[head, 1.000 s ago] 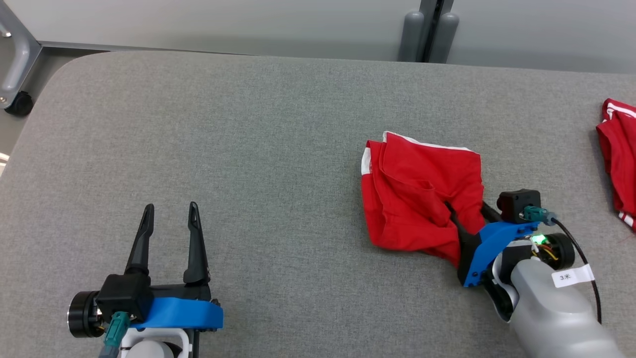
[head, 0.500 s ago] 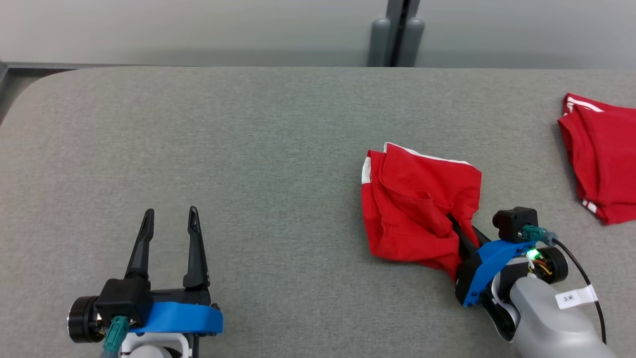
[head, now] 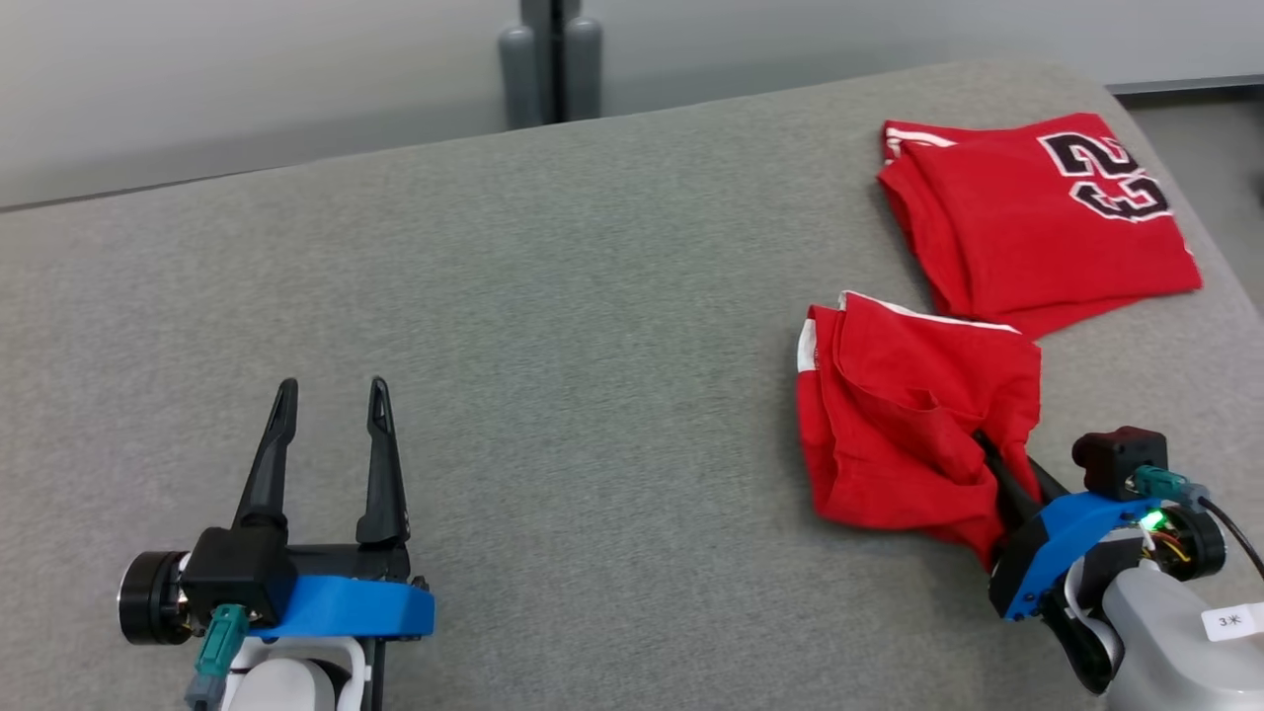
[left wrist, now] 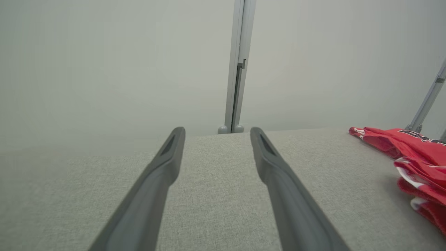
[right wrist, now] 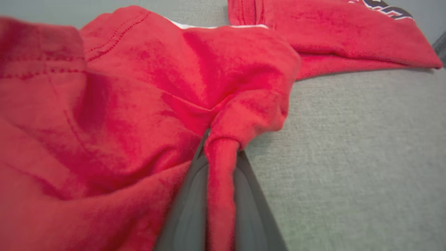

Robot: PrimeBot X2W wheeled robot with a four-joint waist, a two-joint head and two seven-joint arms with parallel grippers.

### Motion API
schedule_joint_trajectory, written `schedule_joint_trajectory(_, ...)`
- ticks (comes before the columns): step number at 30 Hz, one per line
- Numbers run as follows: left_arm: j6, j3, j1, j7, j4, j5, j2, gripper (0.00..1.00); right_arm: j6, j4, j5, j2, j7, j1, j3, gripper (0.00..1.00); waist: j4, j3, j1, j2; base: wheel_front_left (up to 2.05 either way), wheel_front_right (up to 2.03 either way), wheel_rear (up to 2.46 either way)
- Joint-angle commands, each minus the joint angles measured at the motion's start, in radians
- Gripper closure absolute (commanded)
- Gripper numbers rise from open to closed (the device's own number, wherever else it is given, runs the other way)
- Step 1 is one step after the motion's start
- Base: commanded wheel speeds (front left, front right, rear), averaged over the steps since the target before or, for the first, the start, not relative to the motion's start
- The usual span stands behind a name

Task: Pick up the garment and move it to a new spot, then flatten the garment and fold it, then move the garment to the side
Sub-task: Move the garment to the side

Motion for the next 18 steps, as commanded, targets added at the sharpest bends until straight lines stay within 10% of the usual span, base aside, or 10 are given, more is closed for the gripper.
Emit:
schedule_joint_trajectory(1, -0.005, 0.003, -0.015, -0.002, -0.003, 0.009, 0.000, 0.00, 0.000, -0.009, -0.004, -0.008, -0.003, 0.012, -0.005, 1.00, -0.025, -0.008, -0.0001, 0.0000, 0.00, 0.00, 0.00)
schedule_joint_trajectory(18, -0.017, 0.026, -0.068, -0.002, -0.038, 0.038, 0.000, 0.00, 0.000, -0.143, -0.164, -0.110, -0.003, -0.219, 0.026, 1.00, -0.014, 0.105, -0.0001, 0.0000, 0.00, 0.00, 0.00)
